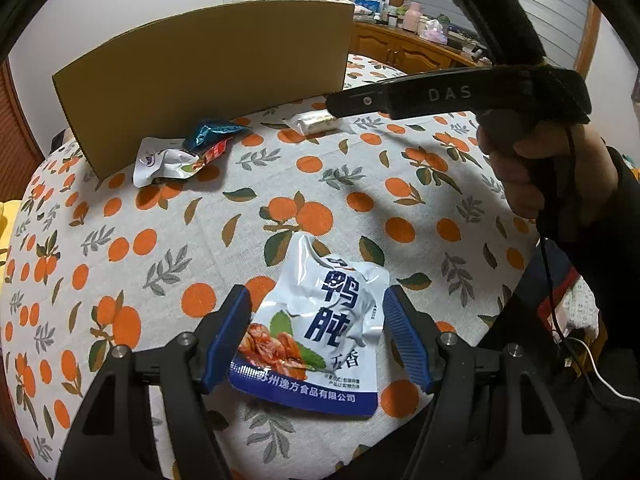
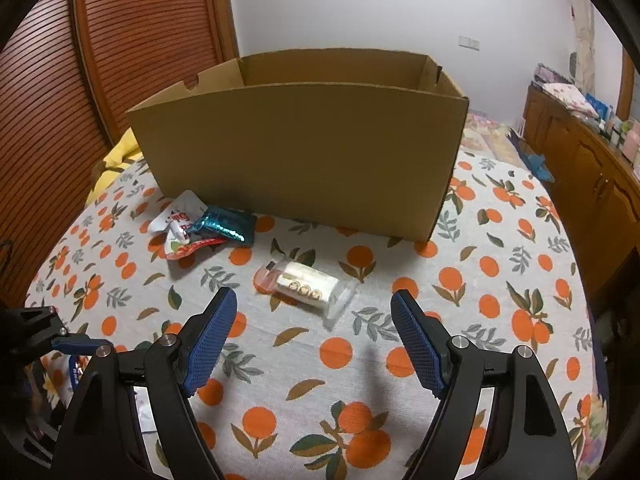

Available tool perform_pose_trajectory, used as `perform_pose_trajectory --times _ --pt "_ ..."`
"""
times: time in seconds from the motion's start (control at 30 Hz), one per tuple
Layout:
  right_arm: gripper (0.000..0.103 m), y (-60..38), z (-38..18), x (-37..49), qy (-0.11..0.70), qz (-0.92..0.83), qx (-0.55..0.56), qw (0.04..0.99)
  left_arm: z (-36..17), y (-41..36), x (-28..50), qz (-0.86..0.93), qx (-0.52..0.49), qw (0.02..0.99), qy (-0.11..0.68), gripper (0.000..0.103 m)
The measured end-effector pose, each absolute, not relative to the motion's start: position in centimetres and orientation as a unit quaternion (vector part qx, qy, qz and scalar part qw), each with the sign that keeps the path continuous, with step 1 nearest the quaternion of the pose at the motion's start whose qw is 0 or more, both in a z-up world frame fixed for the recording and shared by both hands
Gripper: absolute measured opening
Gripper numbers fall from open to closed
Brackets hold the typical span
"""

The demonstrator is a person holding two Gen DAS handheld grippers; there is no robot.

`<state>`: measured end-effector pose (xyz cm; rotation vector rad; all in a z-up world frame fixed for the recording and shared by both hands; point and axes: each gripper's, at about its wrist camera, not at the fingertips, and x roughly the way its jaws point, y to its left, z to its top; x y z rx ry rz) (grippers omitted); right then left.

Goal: Organize snacks
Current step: 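Lower the left gripper onto the white duck-gizzard bag and close it, then grasp the clear pack of round bars with the right gripper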

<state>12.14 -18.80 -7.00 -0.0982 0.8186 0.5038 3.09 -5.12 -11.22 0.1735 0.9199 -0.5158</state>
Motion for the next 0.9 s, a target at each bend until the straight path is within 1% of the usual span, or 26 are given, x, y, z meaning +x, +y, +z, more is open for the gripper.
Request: perform_pose_trajectory --times 0.07,0.1,0.2,0.43,0.7,0.73,0.77,0.87,0.9 --pt "0.081 -18.5 -7.2 12.3 0.395 0.245 -0.05 0.884 -11.1 -4.7 3.2 -0.244 0.081 0.862 0.437 0.057" --pt "0.081 -18.4 -7.3 12.5 0.396 0.246 -0.05 0.883 -11.1 -4.4 3.3 -0.243 0.079 0.863 0.437 0.055" --pt "0.081 -18.0 -7.6 13.1 0.4 0.248 -0.053 0.881 -11.0 -3.5 3.8 -0.231 0.073 0.866 0.438 0.055" --pt "0.076 -16.6 -8.3 14.8 0.408 0.256 -0.082 0.873 -10.8 -1.2 4.8 -0.201 0.05 0.875 0.438 0.054" --pt "0.075 -15.7 -9.1 15.7 0.424 0.275 -0.106 0.856 -10.5 0.1 5.4 -0.182 0.037 0.881 0.434 0.053" --pt "0.073 -15.5 -9.2 15.8 0.426 0.277 -0.11 0.854 -10.5 0.2 5.4 -0.181 0.036 0.882 0.433 0.041" --pt "0.071 -15.5 -9.3 15.8 0.428 0.28 -0.112 0.852 -10.3 0.3 5.5 -0.178 0.034 0.884 0.432 0.042" --pt "0.063 -15.4 -9.6 15.8 0.434 0.278 -0.121 0.848 -10.3 0.8 5.9 -0.175 0.025 0.885 0.431 0.041" --pt "0.054 -15.4 -9.6 15.7 0.435 0.279 -0.123 0.847 -10.3 0.8 6.0 -0.175 0.026 0.885 0.431 0.041"
